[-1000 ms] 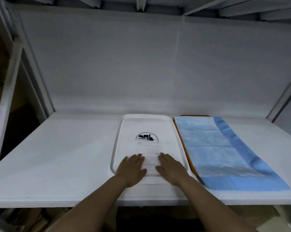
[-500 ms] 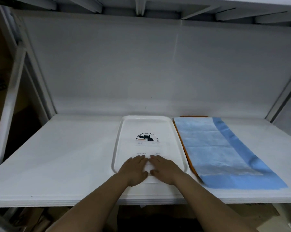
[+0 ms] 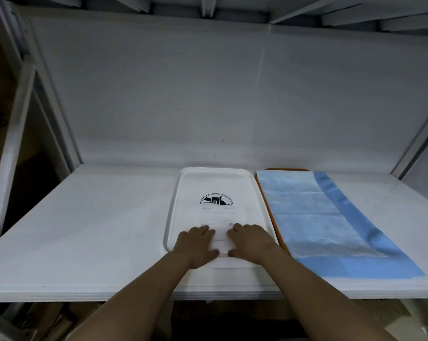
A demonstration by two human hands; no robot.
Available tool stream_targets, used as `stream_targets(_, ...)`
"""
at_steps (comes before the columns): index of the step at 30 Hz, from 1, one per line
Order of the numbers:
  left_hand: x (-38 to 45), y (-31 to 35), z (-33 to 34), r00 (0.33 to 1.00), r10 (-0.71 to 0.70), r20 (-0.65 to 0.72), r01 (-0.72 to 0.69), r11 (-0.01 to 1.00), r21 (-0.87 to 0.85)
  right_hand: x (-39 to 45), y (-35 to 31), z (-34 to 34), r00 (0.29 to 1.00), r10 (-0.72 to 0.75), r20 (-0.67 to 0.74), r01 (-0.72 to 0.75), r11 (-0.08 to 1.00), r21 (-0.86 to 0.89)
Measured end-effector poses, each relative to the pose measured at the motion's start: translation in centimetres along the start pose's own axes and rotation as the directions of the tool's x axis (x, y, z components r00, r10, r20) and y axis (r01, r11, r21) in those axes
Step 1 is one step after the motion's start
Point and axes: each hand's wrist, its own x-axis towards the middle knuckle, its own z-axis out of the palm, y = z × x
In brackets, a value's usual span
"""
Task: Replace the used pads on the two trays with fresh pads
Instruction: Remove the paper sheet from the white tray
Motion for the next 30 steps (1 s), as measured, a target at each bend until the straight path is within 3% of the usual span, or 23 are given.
stream_targets(5, 0.2, -0.3, -0.2, 1.000, 0.014, -0.006, -0.014, 1.000, 0.016, 0.4, 0.3, -0.6, 0.995, -0.098, 0.009, 0.099, 0.991, -0.086)
stream_targets(13, 0.9, -0.4, -0.2, 0.996, 0.040, -0.074, -0.035, 0.996, 0.076, 1.5, 0.2, -1.0, 0.997, -0.080, 0.012, 0.081, 0.994, -0.074)
stream_targets(16, 1.1, -0.3, 0.1, 0.992, 0.044, -0.119, -0.037, 0.997, 0.063, 1.5, 0.0, -0.9, 0.996, -0.068, -0.054, 0.066, 0.997, -0.044)
stream_targets(22, 1.9, 0.1, 0.4, 0.962, 0.034, -0.271, -0.001, 0.993, 0.122, 1.0, 0.8, 1.0, 0.955, -0.087, -0.283, 0.116, 0.989, 0.087)
stream_targets(27, 1.4, -0.4, 0.8, 0.954, 0.089, -0.288, -0.051, 0.989, 0.135, -0.5, 1.7, 1.4, 0.977, -0.022, -0.211, 0.070, 0.972, 0.223)
stream_targets(30, 0.1, -0.8, 0.4, 0.938, 0.094, -0.333, -0.102, 0.995, -0.006, -1.5, 1.6, 1.1, 0.973, 0.092, -0.211, -0.007, 0.930, 0.369)
